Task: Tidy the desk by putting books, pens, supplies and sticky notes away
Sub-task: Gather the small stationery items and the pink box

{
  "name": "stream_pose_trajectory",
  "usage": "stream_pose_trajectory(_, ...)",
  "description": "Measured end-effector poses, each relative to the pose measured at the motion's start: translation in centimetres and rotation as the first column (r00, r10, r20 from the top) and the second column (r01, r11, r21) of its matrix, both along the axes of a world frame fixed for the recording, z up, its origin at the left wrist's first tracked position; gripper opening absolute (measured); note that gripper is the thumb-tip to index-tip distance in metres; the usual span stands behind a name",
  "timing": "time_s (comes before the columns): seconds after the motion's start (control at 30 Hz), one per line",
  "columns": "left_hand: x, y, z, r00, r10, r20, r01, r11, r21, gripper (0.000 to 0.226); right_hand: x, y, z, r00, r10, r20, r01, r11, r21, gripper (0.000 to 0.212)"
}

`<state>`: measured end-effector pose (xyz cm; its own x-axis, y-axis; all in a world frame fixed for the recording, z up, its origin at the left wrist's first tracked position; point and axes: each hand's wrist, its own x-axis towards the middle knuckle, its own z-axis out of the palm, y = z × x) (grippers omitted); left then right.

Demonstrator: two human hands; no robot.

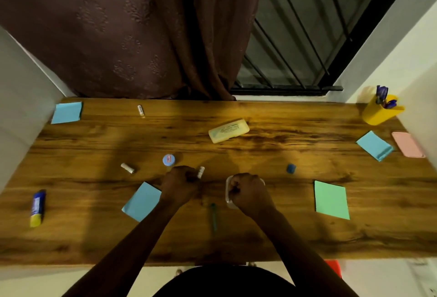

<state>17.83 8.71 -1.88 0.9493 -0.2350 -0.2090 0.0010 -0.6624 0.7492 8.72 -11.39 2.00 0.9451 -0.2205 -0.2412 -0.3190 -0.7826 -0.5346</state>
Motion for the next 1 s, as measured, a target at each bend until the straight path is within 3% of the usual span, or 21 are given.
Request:
stream_pose_trajectory(0.1,-2.5,-0.6,2.0,0.999,0.033,-0.039,-0.040,0.978,-0.205,0.031,0.0,-0.8,0.2,0.999,0.044,0.004,-0.044,0.998,0.047,0.025)
stream_pose_trajectory(0.23,-4.5,-2.3,4.8,0.990,0.056,-0.132,-0.100,0.932,-0.348,0.030,0.3,-2.5,1.4,0.997,0.038,0.061,-0.046,0.991,0.126,0.015)
stream_pose_trajectory(0.3,-5.1,-3.1,5.8,0.985,0.054,-0.165,-0.118,0.907,-0.404,0.028,0.3,-2.9,2.9,0.994,-0.079,0.078,0.049,0.942,0.331,0.011)
stream_pose_trajectory(0.37,-5.7,-4.1,6.6,0.982,0.016,-0.189,-0.100,0.890,-0.445,0.026,0.0,-2.8,4.3,0.980,-0.200,0.008,0.159,0.805,0.571,0.010)
stream_pose_trajectory(0.43,-6.3,-5.1,7.1,0.982,-0.031,-0.187,-0.058,0.889,-0.454,0.025,-0.5,-2.6,4.8,0.976,-0.219,0.003,0.170,0.767,0.619,0.016)
stream_pose_trajectory(0.57,-6.5,-5.8,7.0,0.979,-0.081,-0.186,-0.005,0.908,-0.418,0.025,-1.2,-3.0,3.6,0.975,-0.219,0.048,0.163,0.836,0.523,0.018)
stream_pose_trajectory(0.7,-5.7,-4.5,6.5,0.982,-0.028,-0.187,-0.049,0.919,-0.391,0.018,-1.5,-3.2,2.5,0.979,-0.117,0.164,0.085,0.978,0.193,0.016)
stream_pose_trajectory(0.77,-5.3,-3.3,6.5,0.983,0.015,-0.185,-0.085,0.920,-0.381,0.013,-1.5,-2.8,1.9,0.987,-0.082,0.140,0.068,0.993,0.098,0.015)
stream_pose_trajectory(1.0,-4.6,-0.5,5.6,0.982,0.087,-0.165,-0.142,0.921,-0.363,0.009,-0.7,-0.9,-0.1,0.998,-0.066,-0.015,0.066,0.998,-0.017,0.023)
